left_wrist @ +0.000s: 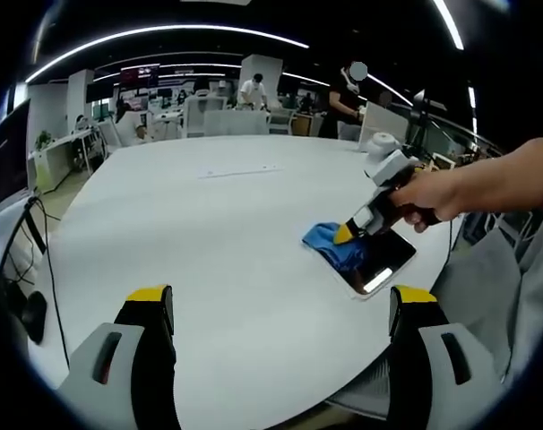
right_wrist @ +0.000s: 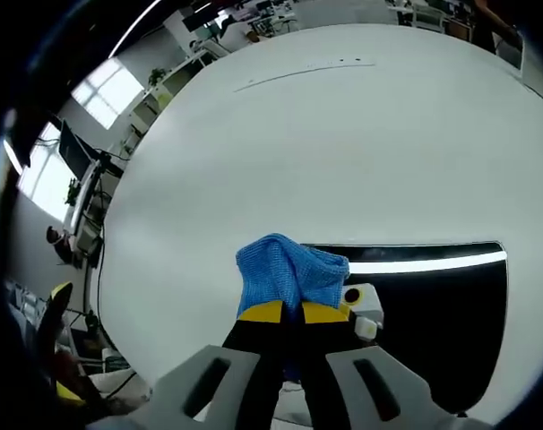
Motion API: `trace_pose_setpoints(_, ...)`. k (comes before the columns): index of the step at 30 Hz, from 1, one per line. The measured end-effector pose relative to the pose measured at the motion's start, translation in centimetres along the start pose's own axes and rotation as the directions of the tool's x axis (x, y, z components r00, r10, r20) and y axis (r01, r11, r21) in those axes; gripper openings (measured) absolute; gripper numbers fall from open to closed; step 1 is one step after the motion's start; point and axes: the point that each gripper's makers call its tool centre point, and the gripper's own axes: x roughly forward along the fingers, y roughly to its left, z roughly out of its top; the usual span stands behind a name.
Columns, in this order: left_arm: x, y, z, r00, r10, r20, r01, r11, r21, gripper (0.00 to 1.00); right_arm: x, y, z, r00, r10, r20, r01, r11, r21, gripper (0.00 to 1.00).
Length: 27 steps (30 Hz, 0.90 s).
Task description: Wipe the mirror surface with the cleaning cloth until all visible marks leave the cleaned area.
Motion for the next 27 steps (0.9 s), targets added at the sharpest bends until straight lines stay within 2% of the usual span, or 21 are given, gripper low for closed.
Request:
trace_pose_setpoints(12, -0.2, -0.4, -0.1, 1.000, 0.002, 0.000, -0.002, 1.000, 0.008, 0.99, -0.4, 0.2, -1.1, 1.000, 0.005, -0.012, -0.006, 1.000, -0.027, 0.00)
trace_pose_setpoints(16, -0.1, -0.6, -0.2, 1.000, 0.001, -0.005, -0.001, 1.000, 0.011, 0.99, -0.6, 0.7, -2.0, 0.998, 0.010, -0.056, -0.011, 1.000, -0.027, 0.00)
trace_pose_setpoints(27, 0.1, -0.6, -0.1, 1.000, 0.001, -0.001, -0.001, 1.000, 0.003, 0.99, -0.8, 0.7, -2.0, 0.999, 0.008, -0.039, -0.010, 0.999, -0.052, 0.00)
